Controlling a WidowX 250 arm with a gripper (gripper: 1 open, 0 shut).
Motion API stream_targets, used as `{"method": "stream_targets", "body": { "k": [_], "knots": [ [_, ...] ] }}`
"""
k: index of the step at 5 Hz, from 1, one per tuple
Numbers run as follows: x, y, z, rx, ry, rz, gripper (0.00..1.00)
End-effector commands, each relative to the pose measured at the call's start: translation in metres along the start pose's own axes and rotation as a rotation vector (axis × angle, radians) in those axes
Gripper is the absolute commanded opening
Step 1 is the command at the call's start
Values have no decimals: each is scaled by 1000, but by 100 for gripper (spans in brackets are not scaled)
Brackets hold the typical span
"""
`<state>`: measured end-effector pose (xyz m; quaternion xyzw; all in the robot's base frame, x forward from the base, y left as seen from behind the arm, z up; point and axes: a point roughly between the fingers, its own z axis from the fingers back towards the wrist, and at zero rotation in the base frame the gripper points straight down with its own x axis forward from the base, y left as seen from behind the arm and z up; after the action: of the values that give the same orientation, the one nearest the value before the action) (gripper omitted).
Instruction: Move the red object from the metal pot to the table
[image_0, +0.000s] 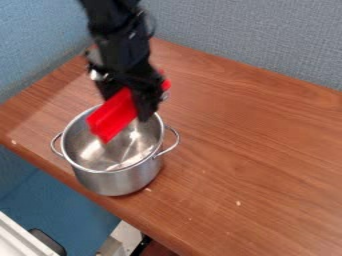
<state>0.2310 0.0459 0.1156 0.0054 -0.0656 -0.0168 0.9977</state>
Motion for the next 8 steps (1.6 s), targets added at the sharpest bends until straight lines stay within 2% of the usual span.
{"method": "stream_targets", "body": {
  "k": [1, 2, 3, 4, 5, 6, 8],
  "knots": [
    [38, -21, 14, 22, -44, -47, 0],
    [55, -52, 9, 37, -28, -140, 0],
    [72, -64, -7, 51, -28, -123, 0],
    [84, -56, -22, 89, -35, -45, 0],
    [94, -49, -36, 133, -47, -14, 0],
    [103, -46, -51, 160, -60, -43, 0],
    [112, -47, -80, 185, -75, -100, 0]
  ]
}}
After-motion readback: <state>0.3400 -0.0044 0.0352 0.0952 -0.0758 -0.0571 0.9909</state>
